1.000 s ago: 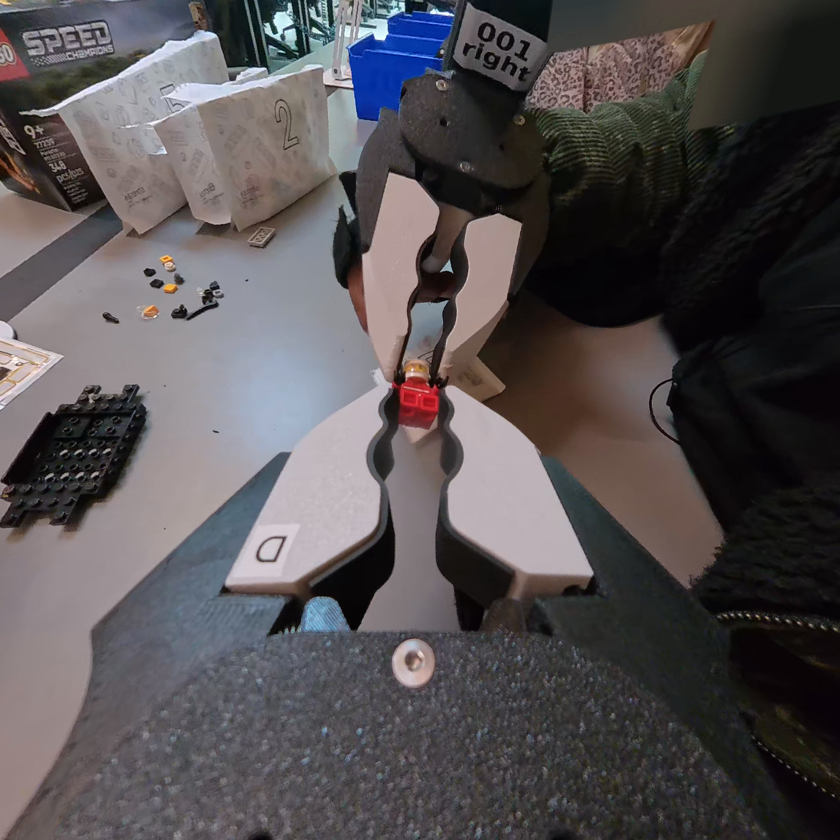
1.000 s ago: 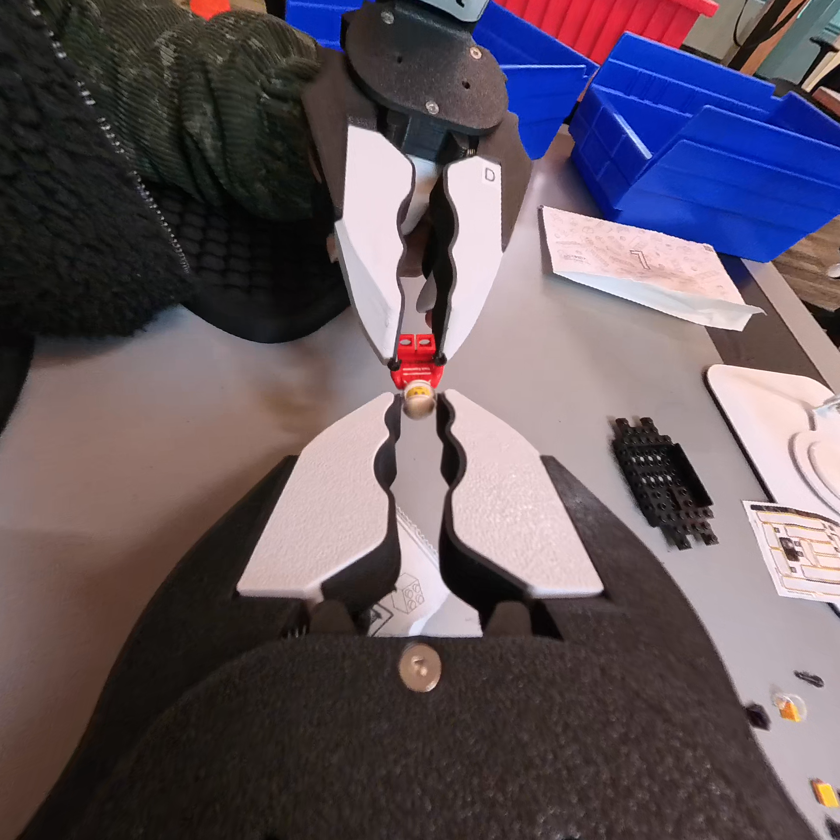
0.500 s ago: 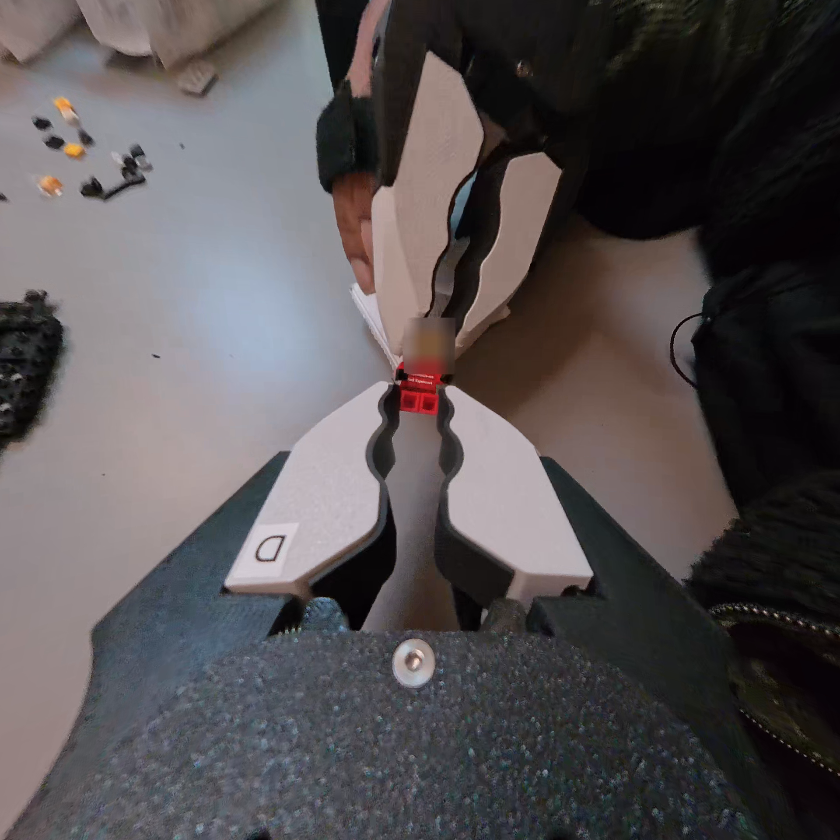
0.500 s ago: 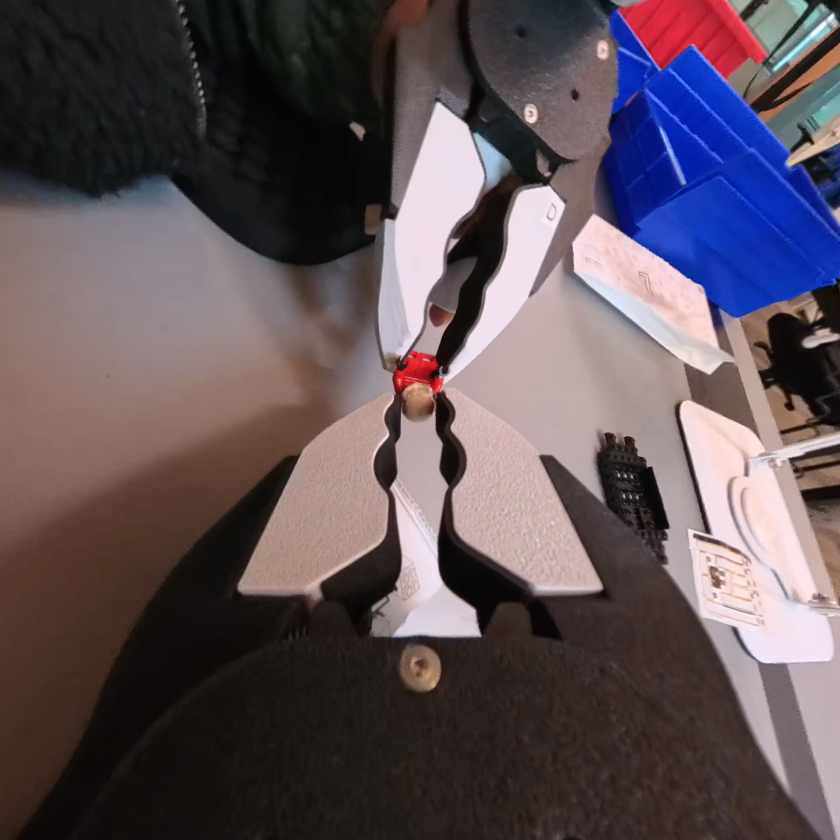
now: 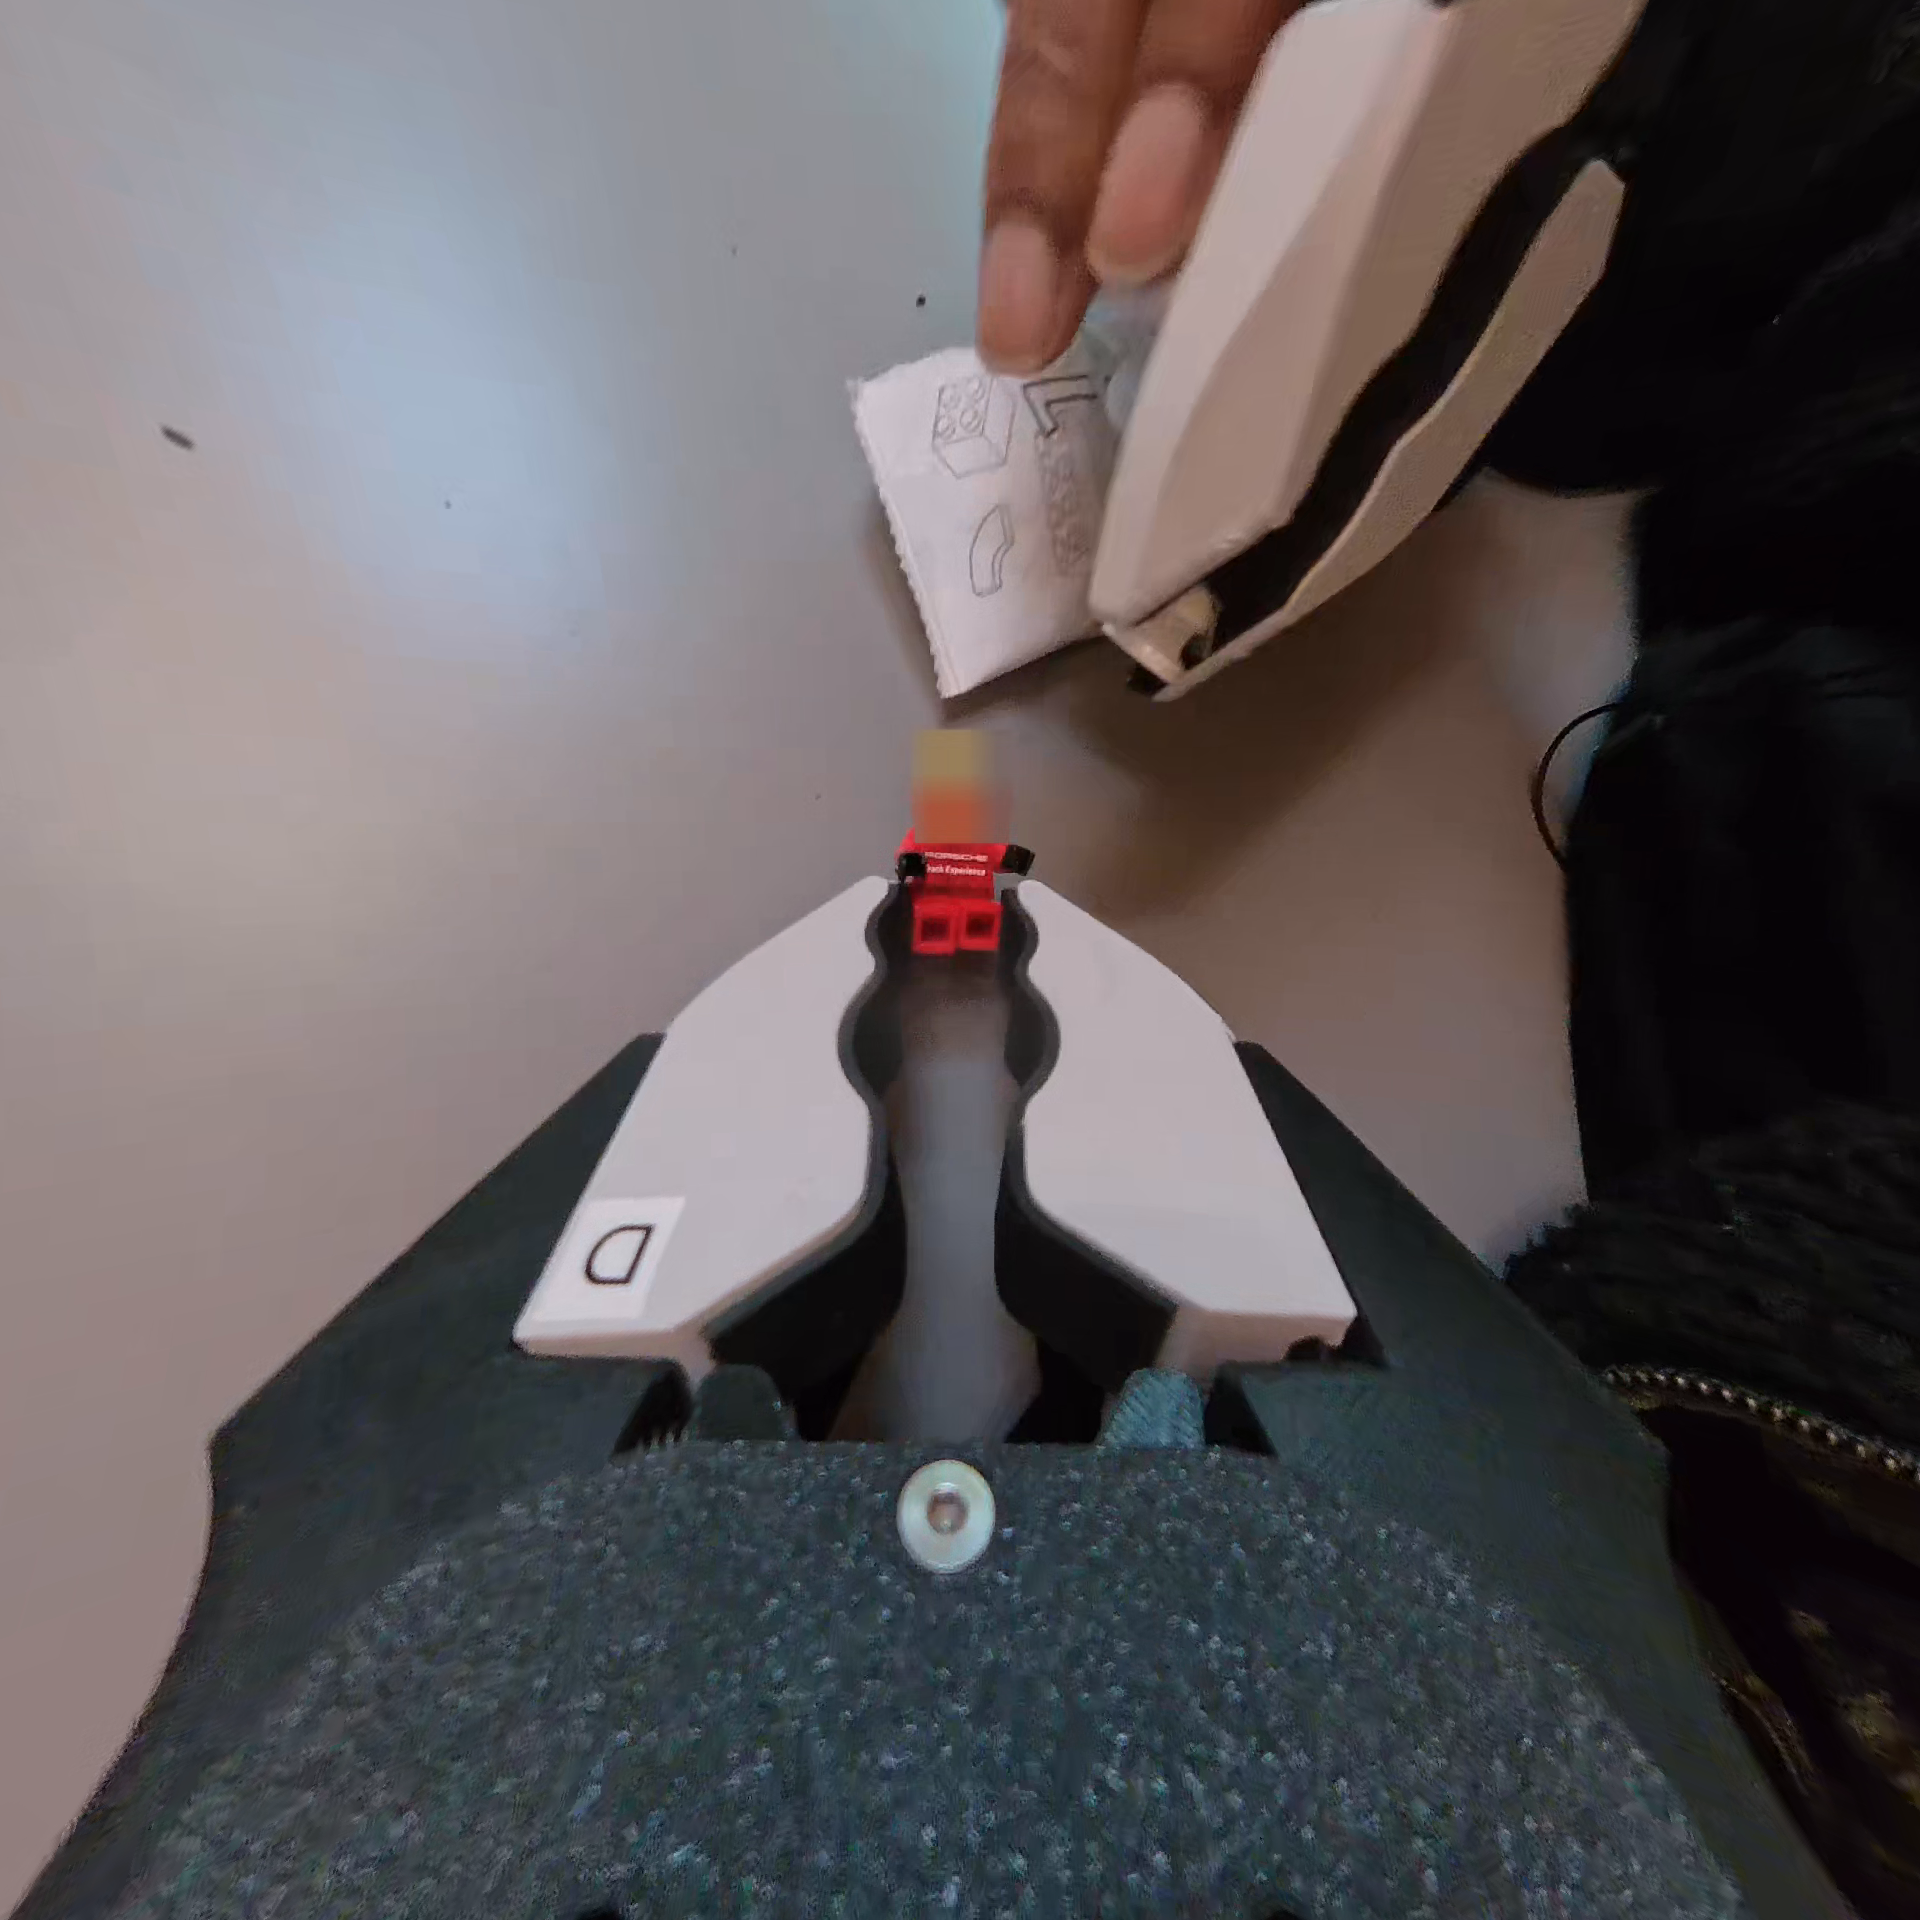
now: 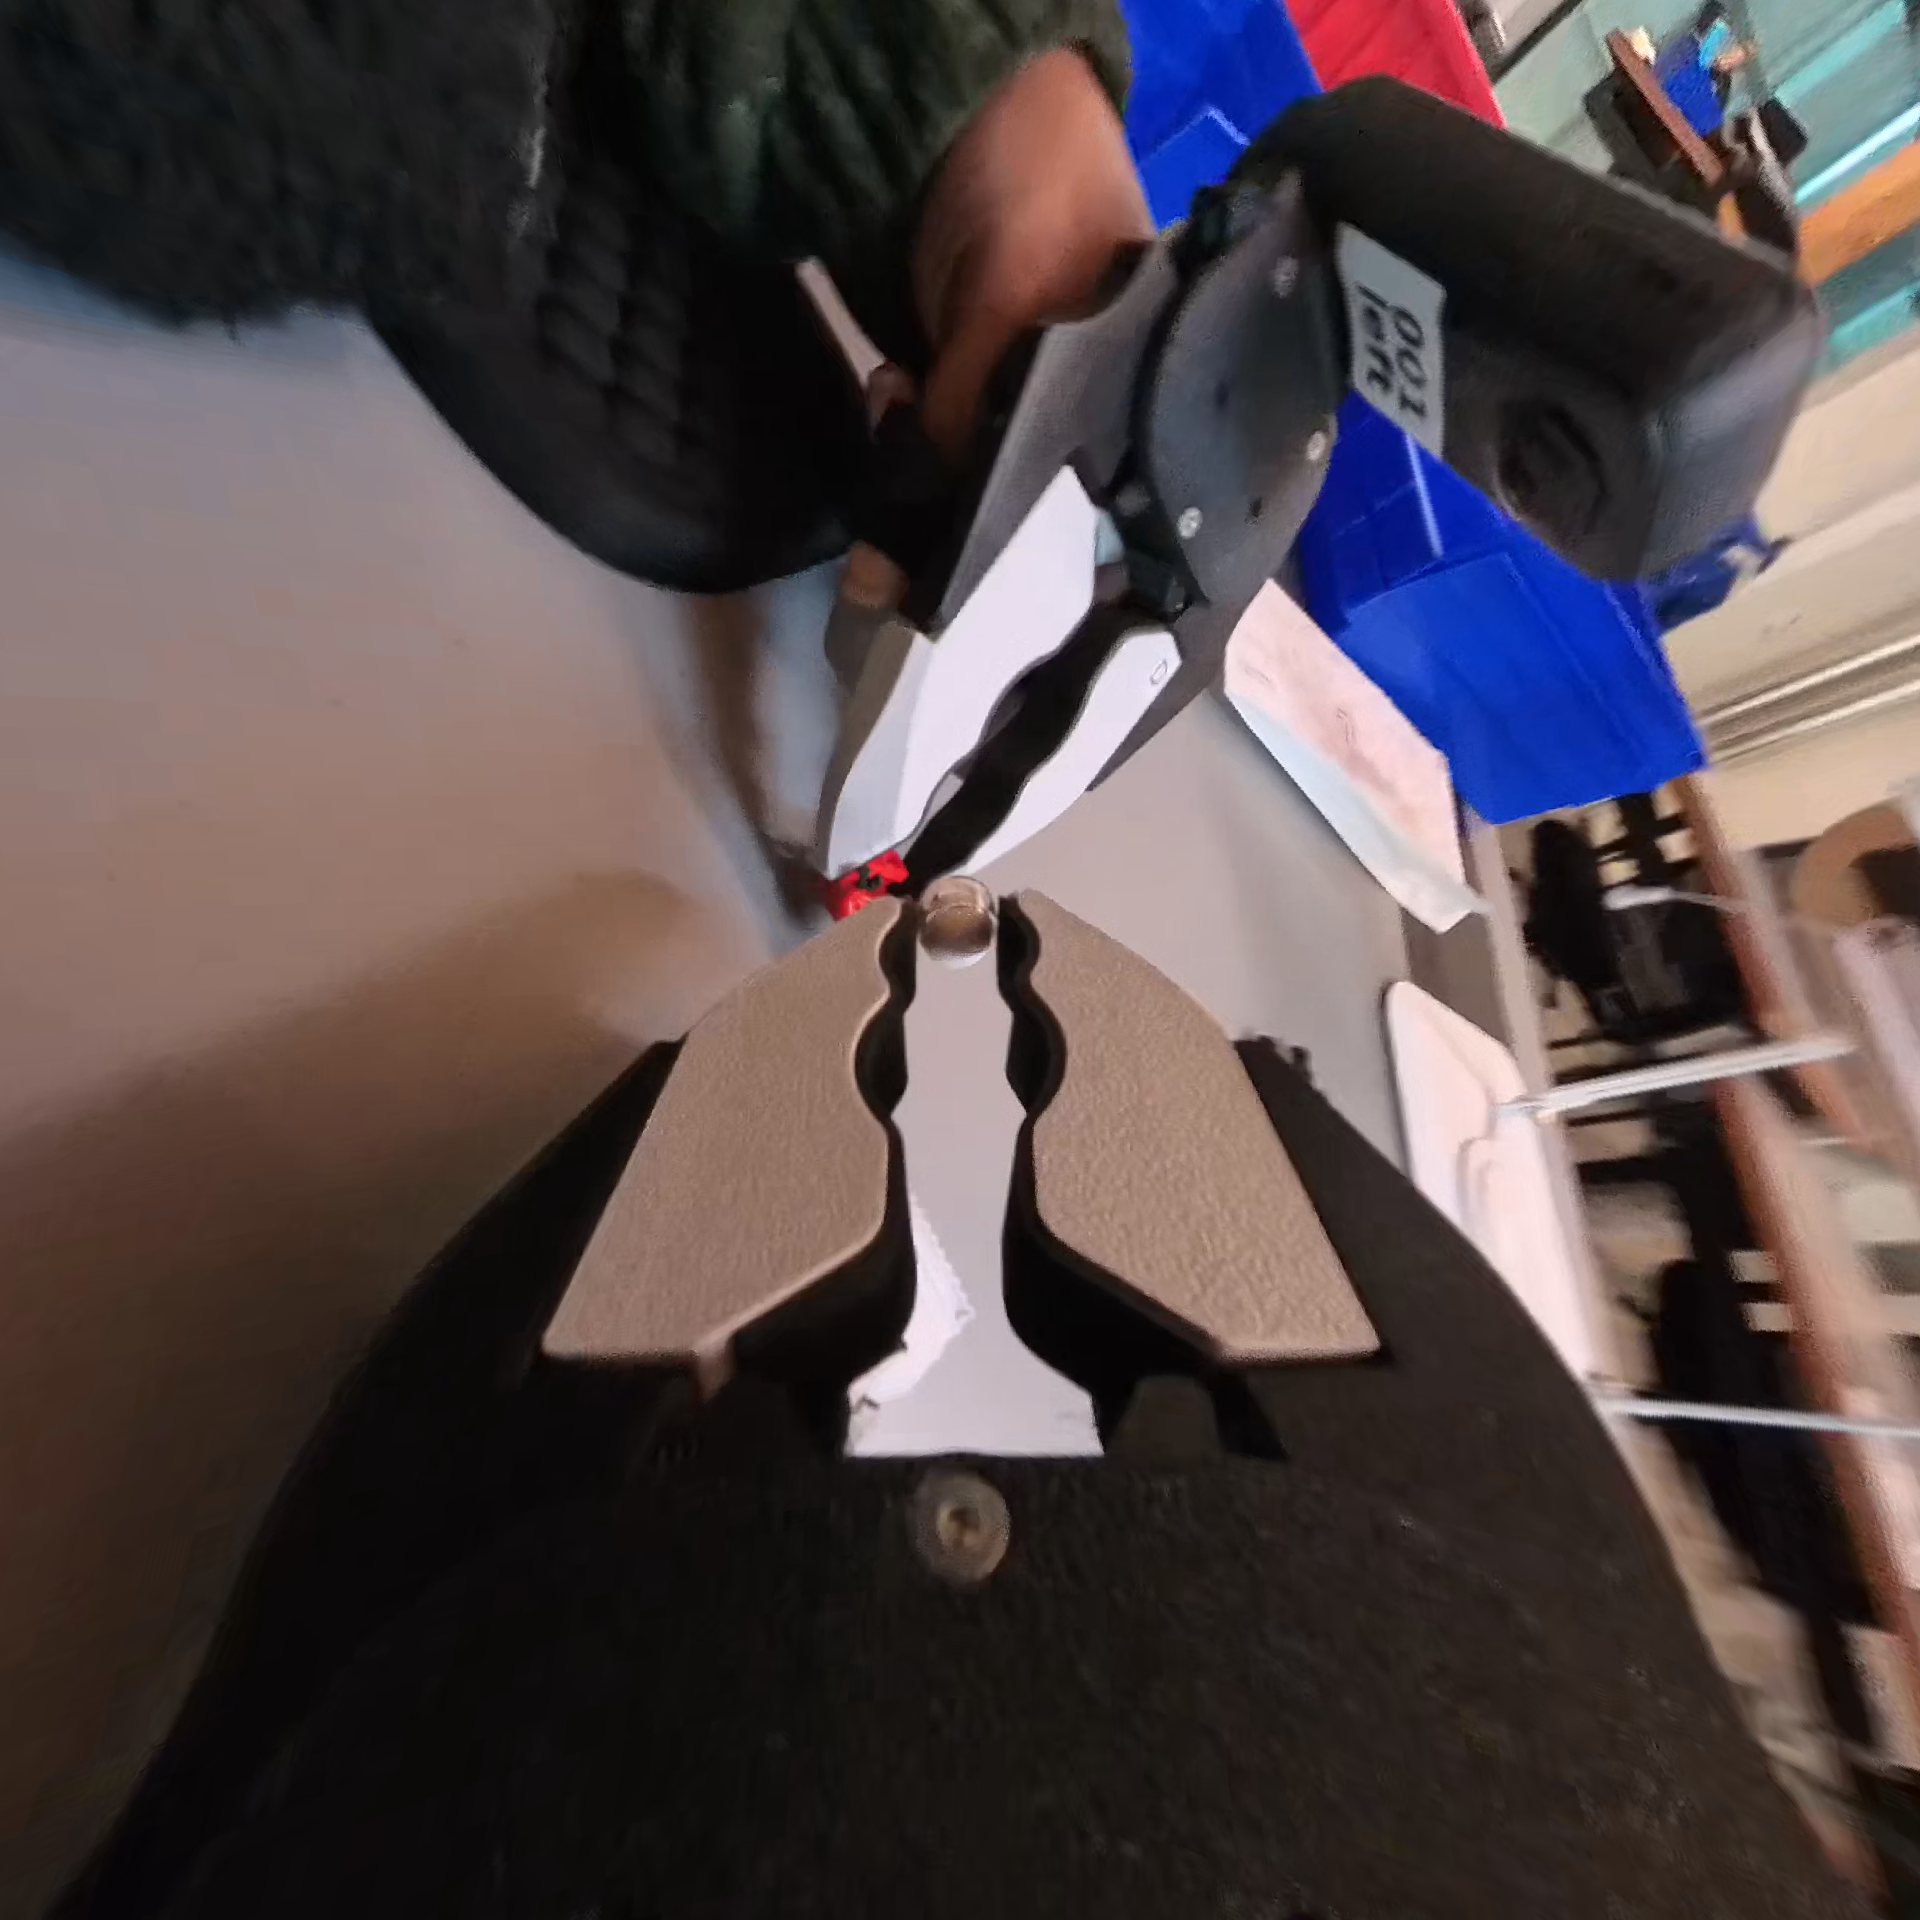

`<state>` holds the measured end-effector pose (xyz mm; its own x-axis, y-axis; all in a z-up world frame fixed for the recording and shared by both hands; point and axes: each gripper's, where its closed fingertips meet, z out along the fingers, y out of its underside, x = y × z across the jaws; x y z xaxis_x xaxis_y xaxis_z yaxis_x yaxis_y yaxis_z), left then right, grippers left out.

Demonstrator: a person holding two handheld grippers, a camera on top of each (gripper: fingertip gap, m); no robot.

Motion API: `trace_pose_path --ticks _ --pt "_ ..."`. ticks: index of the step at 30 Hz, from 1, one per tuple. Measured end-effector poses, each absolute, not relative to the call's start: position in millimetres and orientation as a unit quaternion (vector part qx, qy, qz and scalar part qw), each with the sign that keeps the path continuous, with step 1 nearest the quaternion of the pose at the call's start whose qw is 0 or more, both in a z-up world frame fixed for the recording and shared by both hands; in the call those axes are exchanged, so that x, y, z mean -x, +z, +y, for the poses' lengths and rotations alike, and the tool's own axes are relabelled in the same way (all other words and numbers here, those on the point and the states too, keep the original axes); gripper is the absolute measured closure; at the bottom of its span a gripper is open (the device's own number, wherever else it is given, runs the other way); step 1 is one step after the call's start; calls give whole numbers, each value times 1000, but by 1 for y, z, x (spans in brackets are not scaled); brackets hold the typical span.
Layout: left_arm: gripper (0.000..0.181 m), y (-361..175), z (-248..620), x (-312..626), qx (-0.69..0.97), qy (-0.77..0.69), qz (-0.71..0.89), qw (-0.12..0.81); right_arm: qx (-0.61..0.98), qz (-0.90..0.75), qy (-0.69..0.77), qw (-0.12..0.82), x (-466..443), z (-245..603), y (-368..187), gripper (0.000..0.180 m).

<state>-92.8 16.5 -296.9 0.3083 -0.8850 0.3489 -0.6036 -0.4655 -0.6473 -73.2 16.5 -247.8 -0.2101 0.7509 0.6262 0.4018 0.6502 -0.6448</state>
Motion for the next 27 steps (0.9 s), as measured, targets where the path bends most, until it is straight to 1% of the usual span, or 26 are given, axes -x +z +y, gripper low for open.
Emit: trace_pose_path --ticks 1,6,8,9,12,16,20,24,27 --pt "165 -296 17 91 782 -343 477 207 401 -743 204 496 73 18 -247 165" --pt "165 -296 29 97 789 -319 468 238 467 -693 275 475 69 31 -244 165" --pt "150 -287 35 97 782 -326 461 265 482 -677 299 469 68 33 -242 165" --pt "150 -281 37 96 773 -338 457 280 487 -669 311 468 68 34 -240 165" --pt "161 -249 32 85 736 -443 415 300 494 -644 348 469 70 34 -232 165" --pt "163 -220 23 70 688 -580 342 270 486 -610 401 481 74 28 -215 165" --pt "172 -203 20 63 659 -651 290 242 470 -599 410 502 75 26 -205 165" --pt "180 -198 19 64 646 -682 263 221 455 -608 393 518 75 24 -203 165" --pt "179 -199 18 62 649 -681 260 219 447 -623 360 531 76 25 -206 165"
